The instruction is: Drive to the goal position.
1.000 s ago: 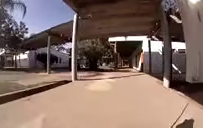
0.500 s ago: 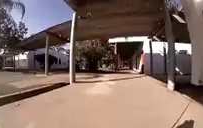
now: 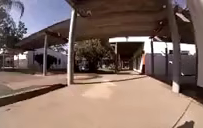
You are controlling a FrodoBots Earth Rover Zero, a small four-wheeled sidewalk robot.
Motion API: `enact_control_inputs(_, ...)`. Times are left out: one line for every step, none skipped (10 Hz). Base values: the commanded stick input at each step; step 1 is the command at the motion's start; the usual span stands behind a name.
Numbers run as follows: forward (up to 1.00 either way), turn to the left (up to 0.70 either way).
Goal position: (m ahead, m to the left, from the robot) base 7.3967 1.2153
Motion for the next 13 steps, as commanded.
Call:
enact_control_inputs(0.50,0.00)
enact_control_inputs(0.50,0.00)
enact_control_inputs(0.50,0.00)
enact_control_inputs(0.50,0.00)
enact_control_inputs(0.50,0.00)
enact_control_inputs(0.50,0.00)
enact_control_inputs(0.50,0.00)
enact_control_inputs(0.50,0.00)
enact_control_inputs(0.50,0.00)
enact_control_inputs(0.50,0.00)
enact_control_inputs(0.50,0.00)
enact_control_inputs(0.50,0.00)
enact_control_inputs(0.50,0.00)
